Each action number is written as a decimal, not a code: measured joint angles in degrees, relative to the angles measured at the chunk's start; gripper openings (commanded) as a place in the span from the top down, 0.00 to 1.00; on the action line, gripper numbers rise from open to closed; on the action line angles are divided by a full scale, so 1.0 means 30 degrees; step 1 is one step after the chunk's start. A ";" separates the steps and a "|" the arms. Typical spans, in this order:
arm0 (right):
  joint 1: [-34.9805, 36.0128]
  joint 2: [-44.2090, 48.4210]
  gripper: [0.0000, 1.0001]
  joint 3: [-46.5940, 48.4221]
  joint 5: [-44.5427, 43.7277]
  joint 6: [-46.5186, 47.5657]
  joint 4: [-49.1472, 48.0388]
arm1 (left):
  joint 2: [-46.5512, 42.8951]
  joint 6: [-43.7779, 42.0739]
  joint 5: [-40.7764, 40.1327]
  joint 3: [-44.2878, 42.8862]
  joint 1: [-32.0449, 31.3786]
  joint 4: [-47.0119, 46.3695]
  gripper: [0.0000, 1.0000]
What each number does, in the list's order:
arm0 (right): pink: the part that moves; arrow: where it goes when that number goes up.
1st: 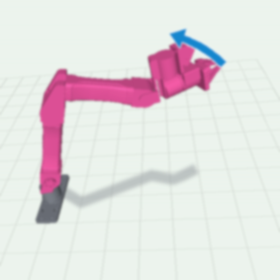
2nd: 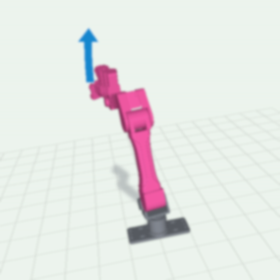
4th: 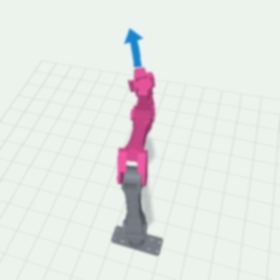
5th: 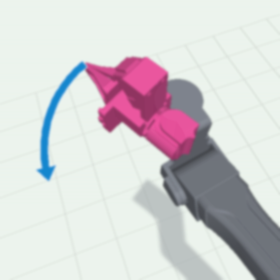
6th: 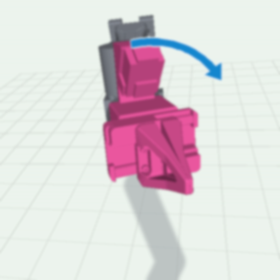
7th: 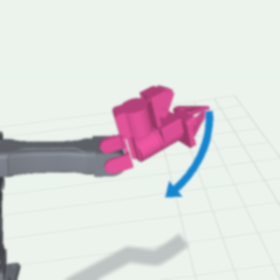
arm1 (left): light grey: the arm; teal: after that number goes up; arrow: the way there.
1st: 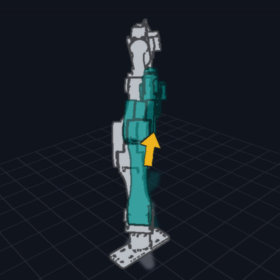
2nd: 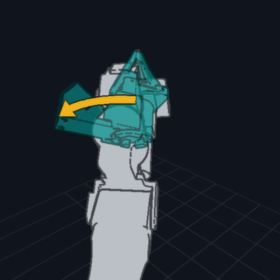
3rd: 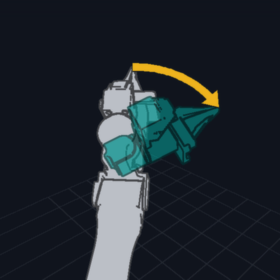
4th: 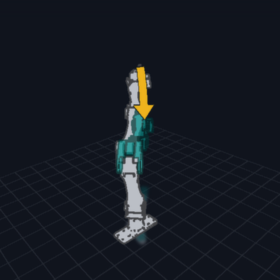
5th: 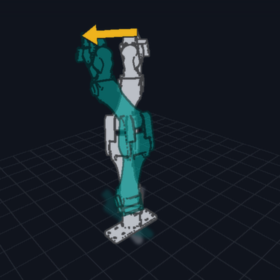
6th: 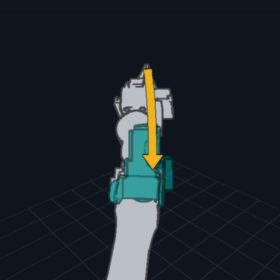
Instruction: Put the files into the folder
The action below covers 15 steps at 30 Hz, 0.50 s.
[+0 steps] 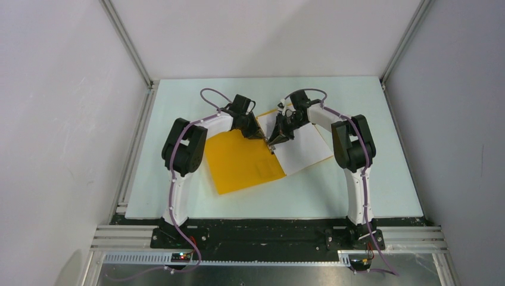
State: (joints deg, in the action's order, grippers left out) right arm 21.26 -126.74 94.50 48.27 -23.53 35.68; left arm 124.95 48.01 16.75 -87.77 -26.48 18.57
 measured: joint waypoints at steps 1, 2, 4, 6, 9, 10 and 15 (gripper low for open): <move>0.0000 0.0000 0.97 0.0000 -0.0117 0.0073 0.0168 | 0.0000 0.0000 0.0000 0.0000 0.0000 0.0000 0.82; 0.0000 0.0000 0.98 -0.0015 -0.0226 0.0168 0.0284 | 0.0000 0.0000 0.0000 0.0000 0.0007 0.0000 0.82; 0.0000 0.0000 0.99 -0.0102 -0.0474 0.0386 0.0517 | 0.0000 0.0000 0.0007 0.0000 0.0007 0.0000 0.82; -0.0058 0.0000 1.00 -0.0284 -0.0780 0.0539 0.0714 | 0.0007 0.0000 0.0007 0.0000 0.0007 -0.0007 0.82; -0.0117 0.0000 1.00 -0.0466 -0.1086 0.0597 0.0772 | 0.0022 0.0000 0.0029 -0.0007 0.0015 -0.0015 0.81; -0.0117 0.0000 1.00 -0.0481 -0.1180 0.0619 0.0809 | 0.0029 0.0000 0.0036 0.0000 0.0022 -0.0022 0.82; -0.0117 0.0000 0.99 -0.0517 -0.1668 0.0860 0.1005 | 0.0066 0.0007 0.0160 0.0000 0.0044 -0.0109 0.82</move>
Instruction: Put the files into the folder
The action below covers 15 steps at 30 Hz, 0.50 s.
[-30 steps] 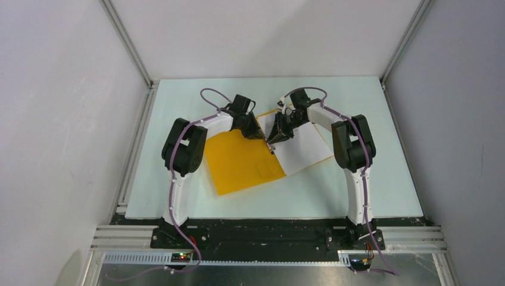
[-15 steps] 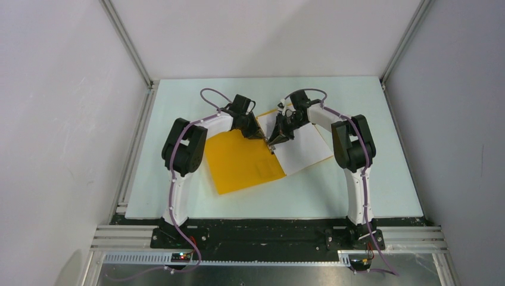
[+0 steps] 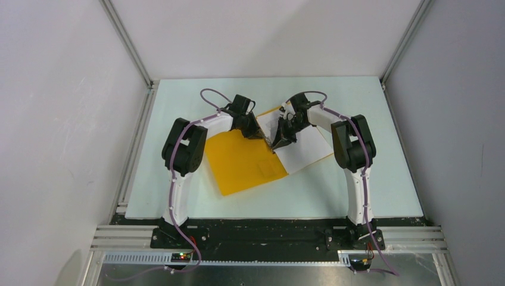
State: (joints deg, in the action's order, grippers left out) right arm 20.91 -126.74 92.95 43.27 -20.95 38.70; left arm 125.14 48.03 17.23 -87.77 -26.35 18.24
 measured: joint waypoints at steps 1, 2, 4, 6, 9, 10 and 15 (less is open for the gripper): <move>0.0000 0.0000 1.00 0.0000 -0.0102 0.0022 0.0029 | 0.0007 0.0000 0.0007 0.0000 0.0000 -0.0007 0.82; 0.0007 0.0000 1.00 0.0000 -0.0211 0.0044 0.0073 | 0.0007 0.0000 0.0007 0.0000 0.0000 -0.0007 0.82; 0.0036 0.0000 1.00 0.0000 -0.0393 0.0102 0.0124 | 0.0015 0.0000 0.0022 0.0000 0.0007 -0.0015 0.82; 0.0109 0.0000 1.00 0.0000 -0.0670 0.0189 0.0189 | 0.0022 0.0000 0.0036 0.0000 0.0007 -0.0022 0.82; 0.0204 0.0000 1.00 0.0022 -0.0984 0.0393 0.0262 | 0.0029 0.0000 0.0087 0.0000 0.0029 -0.0029 0.82; 0.0226 0.0000 1.00 0.0029 -0.1115 0.0459 0.0299 | 0.0036 0.0000 0.0124 0.0000 0.0036 -0.0036 0.82; 0.0321 -0.0007 1.00 0.0080 -0.1909 0.0648 0.0517 | 0.0044 0.0007 0.0189 0.0000 0.0058 -0.0036 0.83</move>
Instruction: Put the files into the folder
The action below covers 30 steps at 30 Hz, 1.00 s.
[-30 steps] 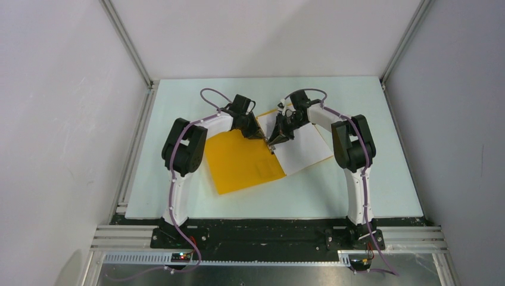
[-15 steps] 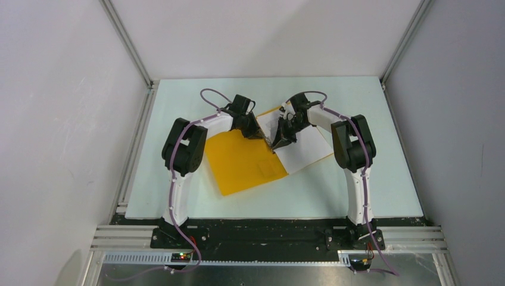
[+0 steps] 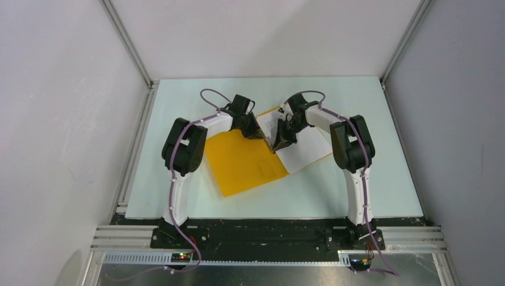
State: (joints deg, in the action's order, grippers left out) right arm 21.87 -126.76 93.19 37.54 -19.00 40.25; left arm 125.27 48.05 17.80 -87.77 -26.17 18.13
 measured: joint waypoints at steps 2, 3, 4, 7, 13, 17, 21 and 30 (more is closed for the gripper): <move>0.0029 0.0000 1.00 0.0058 -0.0277 0.0080 0.0095 | 0.0000 0.0000 0.0007 0.0000 0.0000 -0.0007 0.84; 0.0036 0.0007 1.00 0.0080 -0.0430 0.0138 0.0138 | 0.0007 0.0007 0.0022 0.0000 0.0000 -0.0015 0.84; 0.0036 0.0007 1.00 0.0102 -0.0583 0.0211 0.0175 | 0.0022 0.0007 0.0051 0.0000 0.0000 -0.0044 0.83; 0.0036 0.0007 1.00 0.0204 -0.0896 0.0299 0.0313 | 0.0073 0.0015 0.0160 0.0000 0.0022 -0.0146 0.84; 0.0160 0.0007 1.00 0.0372 -0.1399 0.0430 0.0532 | 0.0073 0.0015 0.0204 0.0000 0.0029 -0.0153 0.84; 0.0357 0.0000 1.00 0.0554 -0.2098 0.0772 0.0758 | 0.0073 0.0015 0.0204 0.0000 0.0029 -0.0153 0.84; 0.0648 0.0000 1.00 0.0874 -0.2849 0.1078 0.1115 | 0.0080 0.0015 0.0211 0.0000 0.0036 -0.0153 0.84; 0.1428 -0.0080 1.00 0.1705 -0.4459 0.1785 0.2004 | 0.0080 0.0102 0.0211 0.0000 0.0036 -0.0153 0.84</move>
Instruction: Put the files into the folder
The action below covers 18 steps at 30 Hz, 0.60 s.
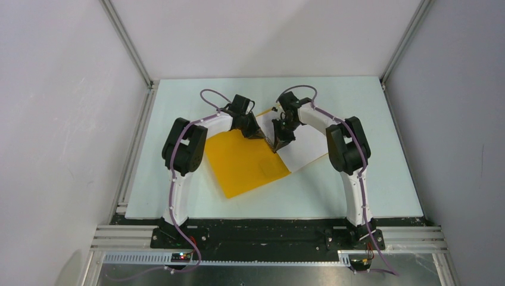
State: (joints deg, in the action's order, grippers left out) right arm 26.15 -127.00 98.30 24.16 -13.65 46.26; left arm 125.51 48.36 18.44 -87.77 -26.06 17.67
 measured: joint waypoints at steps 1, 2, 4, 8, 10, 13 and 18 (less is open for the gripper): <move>0.0117 -0.0007 1.00 0.0102 -0.0226 0.0146 0.0102 | 0.0000 0.0066 -0.0007 0.0000 0.0000 0.0000 0.84; 0.0197 -0.0029 1.00 0.0211 -0.0401 0.0248 0.0204 | 0.0000 0.0124 -0.0007 0.0000 0.0000 0.0000 0.84; 0.0423 -0.0095 1.00 0.0488 -0.0925 0.0525 0.0495 | 0.0000 0.0321 -0.0007 0.0000 0.0000 0.0000 0.84; 0.0962 -0.0357 1.00 0.0729 -0.2200 0.1049 0.0685 | 0.0087 0.0801 0.0153 0.0000 0.0036 -0.0138 0.84; 0.1188 -0.0386 1.00 0.0998 -0.2820 0.1158 0.0962 | 0.0182 0.1071 0.0393 0.0000 0.0066 -0.0357 0.84; 0.1290 -0.0444 1.00 0.1217 -0.3279 0.1282 0.1180 | 0.0328 0.1486 0.0743 0.0000 0.0146 -0.0678 0.85; 0.1282 -0.0605 0.88 0.1435 -0.2856 0.1326 0.1348 | 0.0546 0.2076 0.1195 0.0000 0.0197 -0.1158 0.84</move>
State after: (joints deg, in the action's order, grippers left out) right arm 30.00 -128.81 102.61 15.59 -9.67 50.30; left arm 127.15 54.59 22.02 -87.77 -25.47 14.20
